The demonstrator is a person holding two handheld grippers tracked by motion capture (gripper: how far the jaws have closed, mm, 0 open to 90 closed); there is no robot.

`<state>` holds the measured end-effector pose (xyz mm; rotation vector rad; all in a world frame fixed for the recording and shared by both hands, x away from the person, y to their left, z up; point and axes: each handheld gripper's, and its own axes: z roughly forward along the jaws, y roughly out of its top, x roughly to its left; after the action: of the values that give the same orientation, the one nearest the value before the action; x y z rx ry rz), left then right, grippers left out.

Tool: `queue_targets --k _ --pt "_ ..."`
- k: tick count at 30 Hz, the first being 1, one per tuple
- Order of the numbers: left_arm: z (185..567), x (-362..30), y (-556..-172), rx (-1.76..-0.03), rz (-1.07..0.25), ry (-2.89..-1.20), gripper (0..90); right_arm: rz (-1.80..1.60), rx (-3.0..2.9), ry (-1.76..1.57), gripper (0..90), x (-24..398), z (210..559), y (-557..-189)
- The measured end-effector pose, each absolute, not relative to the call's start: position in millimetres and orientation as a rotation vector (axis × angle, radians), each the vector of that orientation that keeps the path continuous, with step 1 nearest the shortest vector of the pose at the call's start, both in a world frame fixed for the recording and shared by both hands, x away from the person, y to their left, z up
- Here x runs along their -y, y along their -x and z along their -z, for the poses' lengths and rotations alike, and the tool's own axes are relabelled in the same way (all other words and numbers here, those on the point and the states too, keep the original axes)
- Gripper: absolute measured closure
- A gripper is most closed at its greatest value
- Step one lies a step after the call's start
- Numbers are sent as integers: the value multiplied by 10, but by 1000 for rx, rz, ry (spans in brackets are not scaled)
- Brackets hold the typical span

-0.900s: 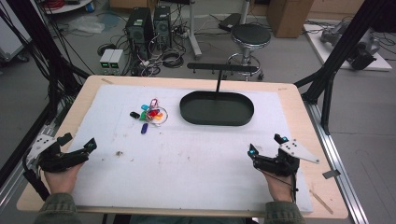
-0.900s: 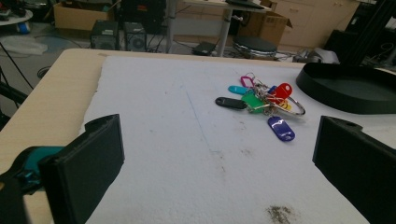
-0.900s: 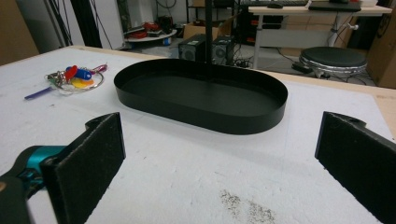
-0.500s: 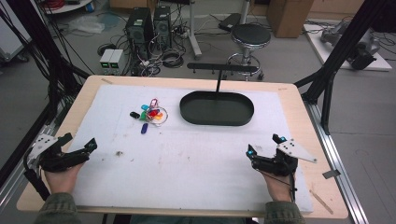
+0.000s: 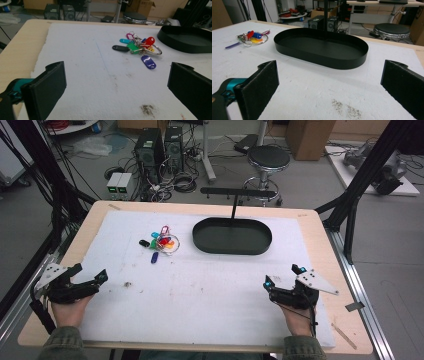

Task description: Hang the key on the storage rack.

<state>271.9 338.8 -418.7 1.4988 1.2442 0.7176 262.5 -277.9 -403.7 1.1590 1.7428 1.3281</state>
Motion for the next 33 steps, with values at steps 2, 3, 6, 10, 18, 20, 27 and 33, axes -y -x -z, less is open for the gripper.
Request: queue_targets --k 2,3,6,10,18,20,27,33 --pt "4183 -3384 -2738 -1250 -724 -1521 25 -1322 -1745 -1168 5 2778 4039 -2628" --pt "4178 -3384 -2744 -1247 -724 -1525 25 -1322 -1745 -1168 5 2778 4039 -2628" --pt "4147 -3361 -2772 -1238 -718 -1533 25 -1323 -1740 -1162 5 2772 4041 -2632" --pt "4125 -3303 -2825 -1216 -695 -1582 25 -1314 -1742 -1162 5 2766 4043 -2632" --pt "4094 -3220 -2922 -1215 -666 -1610 25 -1308 -1735 -1165 5 2770 4042 -2634" --pt "4080 -3211 -2938 -1215 -665 -1599 25 -1311 -1735 -1168 5 2768 4042 -2629" --pt "3983 -3126 -3078 -1180 -678 -1680 25 -1310 -1733 -1178 5 2768 4051 -2647" --pt "3925 -3029 -3193 -1160 -656 -1734 25 -1319 -1732 -1183 5 2776 4058 -2671"
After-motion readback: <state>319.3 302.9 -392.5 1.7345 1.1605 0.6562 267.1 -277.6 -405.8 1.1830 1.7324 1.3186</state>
